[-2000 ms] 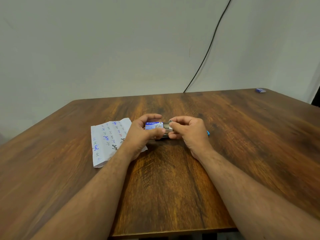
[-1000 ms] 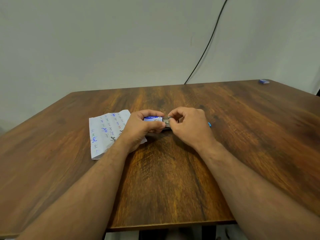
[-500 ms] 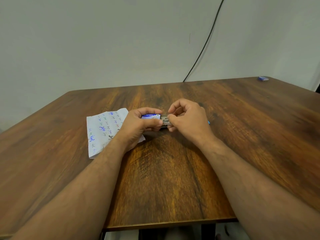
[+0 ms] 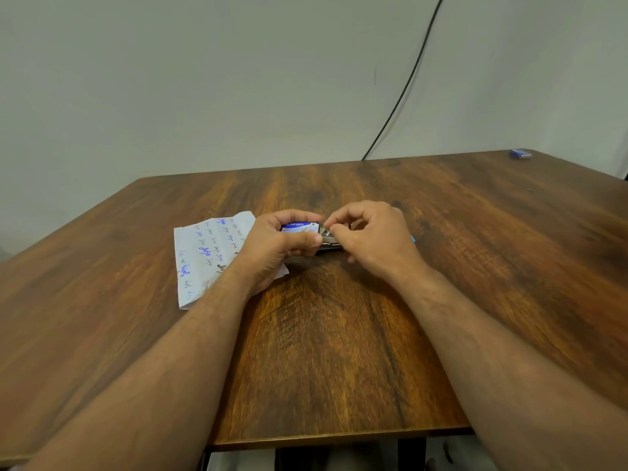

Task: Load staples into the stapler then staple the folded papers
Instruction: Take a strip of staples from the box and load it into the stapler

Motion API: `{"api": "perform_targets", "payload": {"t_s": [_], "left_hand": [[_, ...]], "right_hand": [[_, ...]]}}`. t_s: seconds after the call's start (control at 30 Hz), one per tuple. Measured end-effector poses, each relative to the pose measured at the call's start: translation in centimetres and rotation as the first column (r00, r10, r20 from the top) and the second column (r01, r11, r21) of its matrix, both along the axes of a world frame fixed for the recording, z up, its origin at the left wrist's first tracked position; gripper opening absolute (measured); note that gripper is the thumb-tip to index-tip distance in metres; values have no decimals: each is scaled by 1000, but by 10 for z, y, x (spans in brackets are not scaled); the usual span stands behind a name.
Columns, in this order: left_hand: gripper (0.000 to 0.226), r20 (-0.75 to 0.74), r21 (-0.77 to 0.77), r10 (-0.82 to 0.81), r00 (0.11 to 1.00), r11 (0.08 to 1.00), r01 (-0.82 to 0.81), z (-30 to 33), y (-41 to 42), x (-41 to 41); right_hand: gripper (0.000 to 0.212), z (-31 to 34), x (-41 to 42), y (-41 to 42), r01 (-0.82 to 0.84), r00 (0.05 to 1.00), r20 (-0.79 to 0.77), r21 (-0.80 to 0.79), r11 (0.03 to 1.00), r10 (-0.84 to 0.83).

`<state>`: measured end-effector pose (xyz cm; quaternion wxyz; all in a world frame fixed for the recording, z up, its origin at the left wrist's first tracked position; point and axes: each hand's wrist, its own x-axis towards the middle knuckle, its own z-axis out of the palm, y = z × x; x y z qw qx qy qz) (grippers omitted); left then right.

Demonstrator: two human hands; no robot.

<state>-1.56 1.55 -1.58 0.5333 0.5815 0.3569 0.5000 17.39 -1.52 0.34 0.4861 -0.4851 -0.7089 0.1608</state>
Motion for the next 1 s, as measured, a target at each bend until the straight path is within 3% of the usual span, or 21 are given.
{"api": "perform_targets", "payload": {"t_s": [0.1,0.37,0.53,0.83,1.0], "left_hand": [[34,-33,3,-12,999,1000,13,0,-1,1],[30,-160,65,19,987,998,-9,2,-5,5],[31,-129,41,16,991,999,-11,1,-4,6],[33,-9,-23,5,1000,1000,-6,2,-5,7],[32,12,-24,43,999,999,-42,1,-1,1]], "right_hand": [[15,-1,0,1,-13,992,126,27,1000,10],[20,-2,3,7,12,976,216,-29,999,-6],[25,-1,3,7,-9,972,236,-16,1000,12],[13,3,3,0,24,983,178,118,993,-45],[12,5,3,1,135,991,-17,211,968,-135]]}}
